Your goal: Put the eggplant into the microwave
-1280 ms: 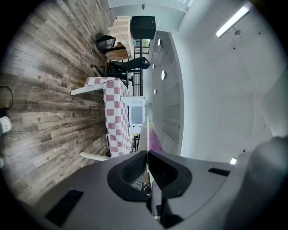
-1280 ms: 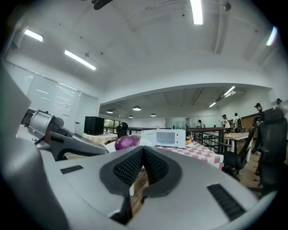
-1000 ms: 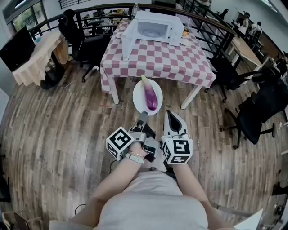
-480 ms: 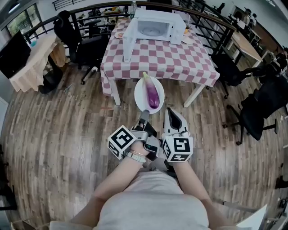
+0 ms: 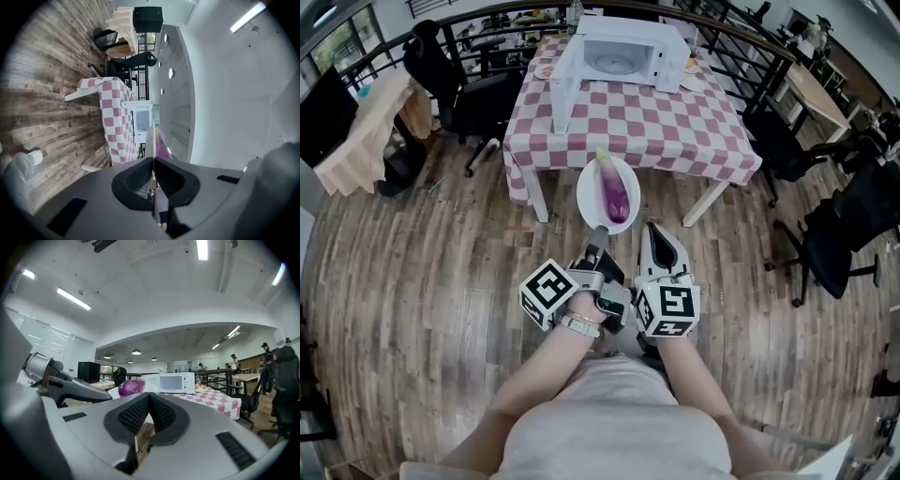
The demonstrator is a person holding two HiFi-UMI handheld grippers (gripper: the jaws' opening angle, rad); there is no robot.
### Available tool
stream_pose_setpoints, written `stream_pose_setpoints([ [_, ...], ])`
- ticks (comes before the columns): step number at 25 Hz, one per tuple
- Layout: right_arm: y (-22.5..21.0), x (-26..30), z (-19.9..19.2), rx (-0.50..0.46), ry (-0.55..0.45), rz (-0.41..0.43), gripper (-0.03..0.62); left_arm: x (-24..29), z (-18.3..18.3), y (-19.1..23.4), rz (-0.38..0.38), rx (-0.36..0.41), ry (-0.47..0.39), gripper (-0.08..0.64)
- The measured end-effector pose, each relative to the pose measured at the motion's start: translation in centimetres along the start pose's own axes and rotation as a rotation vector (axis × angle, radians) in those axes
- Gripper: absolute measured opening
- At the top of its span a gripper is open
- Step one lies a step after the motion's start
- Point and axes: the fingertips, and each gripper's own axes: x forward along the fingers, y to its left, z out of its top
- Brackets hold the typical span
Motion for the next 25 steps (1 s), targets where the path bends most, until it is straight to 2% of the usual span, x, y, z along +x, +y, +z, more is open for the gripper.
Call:
stream_pose_setpoints([
  [11,-3.6,7.8,0.2,0.028,-0.002,0.027,0.025,7.6,1.9,0.3,0.000,0.005,-0.016,0.015],
  [25,-9.7,17.3,0.9,0.025,0.009,0.116,0.025,18.3,3.6,0.0,-0.001,0.003,-0.084,0.015],
])
